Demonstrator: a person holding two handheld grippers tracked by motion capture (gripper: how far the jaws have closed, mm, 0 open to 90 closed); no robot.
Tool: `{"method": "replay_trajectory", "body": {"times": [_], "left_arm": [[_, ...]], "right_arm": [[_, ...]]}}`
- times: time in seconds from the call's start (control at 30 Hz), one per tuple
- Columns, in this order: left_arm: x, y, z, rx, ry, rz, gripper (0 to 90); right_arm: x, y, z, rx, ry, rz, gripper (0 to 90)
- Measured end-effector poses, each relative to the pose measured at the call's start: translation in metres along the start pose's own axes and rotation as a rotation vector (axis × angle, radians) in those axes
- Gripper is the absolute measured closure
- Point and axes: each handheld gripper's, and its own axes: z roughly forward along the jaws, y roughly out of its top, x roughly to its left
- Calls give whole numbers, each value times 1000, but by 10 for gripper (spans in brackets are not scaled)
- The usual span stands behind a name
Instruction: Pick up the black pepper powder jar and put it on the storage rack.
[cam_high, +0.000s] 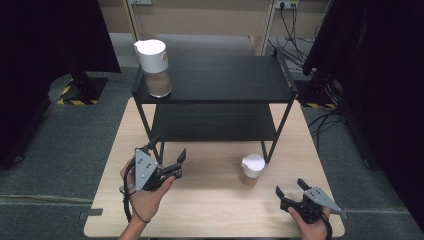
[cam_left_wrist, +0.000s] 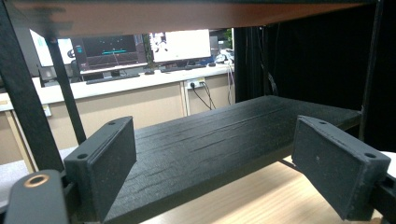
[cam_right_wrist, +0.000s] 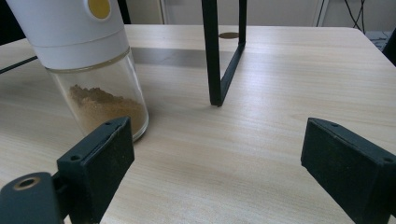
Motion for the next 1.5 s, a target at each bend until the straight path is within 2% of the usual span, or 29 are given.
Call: {"method": "replay_trajectory", "body": {"times": [0.37, 0.67, 1.2, 1.5], "left_arm": [[-4, -16, 0, 21, -5, 11, 131], [-4, -35, 0, 48, -27, -10, 124], [-7, -64, 0, 110, -21, -29, 121], [-8, -81, 1, 155, -36, -50, 119]], "right_arm": [[0, 0, 0, 1, 0, 1, 99], [0, 0, 0, 0, 0, 1, 99], [0, 0, 0, 0, 0, 2, 98], [0, 0, 0, 1, 2, 1, 97]]}}
